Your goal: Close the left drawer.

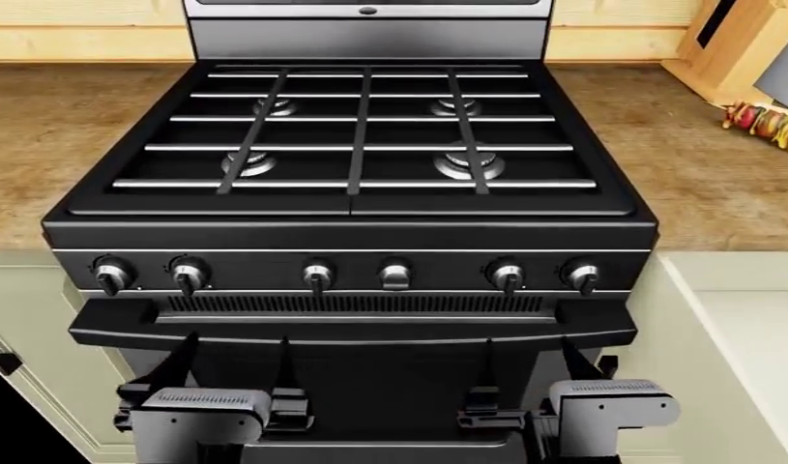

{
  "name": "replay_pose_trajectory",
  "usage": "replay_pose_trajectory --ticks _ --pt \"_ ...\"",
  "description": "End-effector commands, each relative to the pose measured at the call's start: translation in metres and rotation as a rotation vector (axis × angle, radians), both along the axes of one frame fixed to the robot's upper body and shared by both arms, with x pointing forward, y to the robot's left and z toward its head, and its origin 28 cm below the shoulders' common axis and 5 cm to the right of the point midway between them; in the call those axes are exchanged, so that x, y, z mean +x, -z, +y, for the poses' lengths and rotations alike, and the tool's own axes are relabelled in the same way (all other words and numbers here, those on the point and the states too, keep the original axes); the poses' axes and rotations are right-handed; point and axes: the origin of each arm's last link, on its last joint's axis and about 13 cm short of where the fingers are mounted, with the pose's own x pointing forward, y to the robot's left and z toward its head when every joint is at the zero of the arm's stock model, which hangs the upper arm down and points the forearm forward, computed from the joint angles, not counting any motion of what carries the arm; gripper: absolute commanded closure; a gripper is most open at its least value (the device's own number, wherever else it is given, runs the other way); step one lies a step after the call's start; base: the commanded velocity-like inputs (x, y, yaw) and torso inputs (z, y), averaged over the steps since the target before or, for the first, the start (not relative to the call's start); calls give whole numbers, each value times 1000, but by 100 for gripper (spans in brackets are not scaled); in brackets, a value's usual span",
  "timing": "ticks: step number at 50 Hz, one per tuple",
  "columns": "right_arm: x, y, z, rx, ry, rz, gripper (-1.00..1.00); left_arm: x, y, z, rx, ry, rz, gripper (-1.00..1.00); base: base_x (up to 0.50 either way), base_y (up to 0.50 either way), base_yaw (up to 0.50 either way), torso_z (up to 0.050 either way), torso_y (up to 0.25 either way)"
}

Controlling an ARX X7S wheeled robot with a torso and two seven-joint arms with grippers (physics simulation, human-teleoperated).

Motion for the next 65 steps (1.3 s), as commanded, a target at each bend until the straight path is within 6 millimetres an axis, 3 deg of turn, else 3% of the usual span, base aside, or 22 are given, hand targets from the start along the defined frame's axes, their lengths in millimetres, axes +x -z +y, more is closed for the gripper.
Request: replay_pose_trajectory --ticks 1,5,12,18,29,42,52,65 --pt "-11 -34 5 -43 -37 -38 -100 -8 -38 4 -2 12 -71 -100 0 0 0 0 0" --pt "-10 -44 9 -55 -51 -40 -100 -6 -51 6 4 12 -112 -100 0 0 0 0 0" --pt "-10 -88 11 -129 -54 -77 -100 -1 -75 9 2 6 -149 -100 0 0 0 0 0" --pt "-8 -109 11 -118 -55 -83 -100 0 -100 12 -18 14 -182 -100 0 0 0 0 0" --pt "2 -158 11 -191 -32 -119 -100 20 -145 19 -9 -25 -244 -100 0 0 0 0 0" --pt "3 -189 9 -198 -5 -117 -100 23 -167 22 7 -42 -266 -100 0 0 0 0 0" --pt "-2 -234 8 -230 -12 -123 -100 26 -199 25 6 -24 -272 -100 0 0 0 0 0" --pt "-17 -269 10 -301 -21 -46 -100 23 -231 36 22 -27 -312 -100 0 0 0 0 0"
